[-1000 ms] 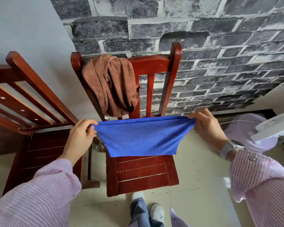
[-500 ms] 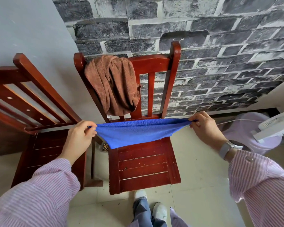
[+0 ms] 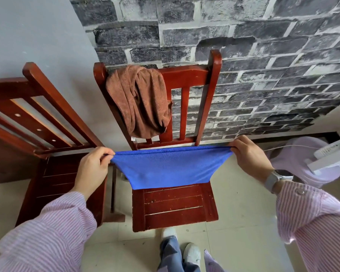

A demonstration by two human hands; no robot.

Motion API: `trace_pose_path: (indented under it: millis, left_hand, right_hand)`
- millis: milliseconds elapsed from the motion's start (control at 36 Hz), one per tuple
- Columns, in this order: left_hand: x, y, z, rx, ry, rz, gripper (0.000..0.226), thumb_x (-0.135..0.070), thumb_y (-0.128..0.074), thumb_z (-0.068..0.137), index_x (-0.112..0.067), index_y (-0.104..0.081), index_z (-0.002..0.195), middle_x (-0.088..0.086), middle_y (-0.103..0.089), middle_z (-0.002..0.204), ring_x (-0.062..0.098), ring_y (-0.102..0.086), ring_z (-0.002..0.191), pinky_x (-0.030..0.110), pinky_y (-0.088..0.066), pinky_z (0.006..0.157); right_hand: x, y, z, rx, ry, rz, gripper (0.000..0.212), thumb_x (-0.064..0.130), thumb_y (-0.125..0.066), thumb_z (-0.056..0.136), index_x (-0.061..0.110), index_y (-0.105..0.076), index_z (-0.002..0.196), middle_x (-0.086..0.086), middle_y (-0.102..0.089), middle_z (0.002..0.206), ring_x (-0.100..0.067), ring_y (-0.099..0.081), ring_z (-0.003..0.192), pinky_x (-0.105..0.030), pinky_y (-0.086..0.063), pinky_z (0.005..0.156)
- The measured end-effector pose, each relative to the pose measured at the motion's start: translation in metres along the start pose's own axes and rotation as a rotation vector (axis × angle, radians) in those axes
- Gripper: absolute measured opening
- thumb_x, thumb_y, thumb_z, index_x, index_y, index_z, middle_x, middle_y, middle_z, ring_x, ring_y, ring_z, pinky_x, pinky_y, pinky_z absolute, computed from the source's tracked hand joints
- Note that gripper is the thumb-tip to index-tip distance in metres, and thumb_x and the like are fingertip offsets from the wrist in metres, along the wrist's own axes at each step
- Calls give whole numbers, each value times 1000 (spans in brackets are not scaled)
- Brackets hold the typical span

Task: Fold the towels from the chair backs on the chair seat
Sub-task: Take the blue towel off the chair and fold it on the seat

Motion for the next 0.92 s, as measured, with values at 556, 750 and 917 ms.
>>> trace_pose_path:
  millis: [556, 750, 917]
  left_hand:
    - [1, 1, 19, -202, -51, 156, 15, -4, -57, 84, -9, -71, 90, 7, -69, 89, 31, -51, 83, 34, -40, 73]
    - [21, -28, -46, -124, -112, 183, 18, -8, -53, 83, -8, -71, 86, 4, -69, 86, 18, -46, 83, 23, -37, 72]
    - [77, -97, -110, 156, -36, 202, 27, -21, -45, 83, -13, -70, 82, -3, -69, 81, 15, -45, 81, 28, -43, 65]
  right_hand:
    - [10, 20, 24, -271, -35, 71, 23, 15, -45, 88, 5, -63, 99, -15, -57, 100, -38, -61, 78, -44, -51, 64]
    - [5, -23, -29, -162, 28, 25, 25, 19, -47, 88, 1, -62, 93, -16, -58, 89, -35, -60, 65, -32, -47, 51]
    - [-32, -114, -88, 142, -44, 0, 22, 25, -50, 88, 9, -64, 87, -9, -60, 87, -33, -62, 65, -33, -46, 45]
Point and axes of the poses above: each hand's wrist, its own z-axis towards the middle knuckle, its own y-axis out of the back of the hand, x = y × z, the point moved 8 cm from there along z, towards the middle knuckle
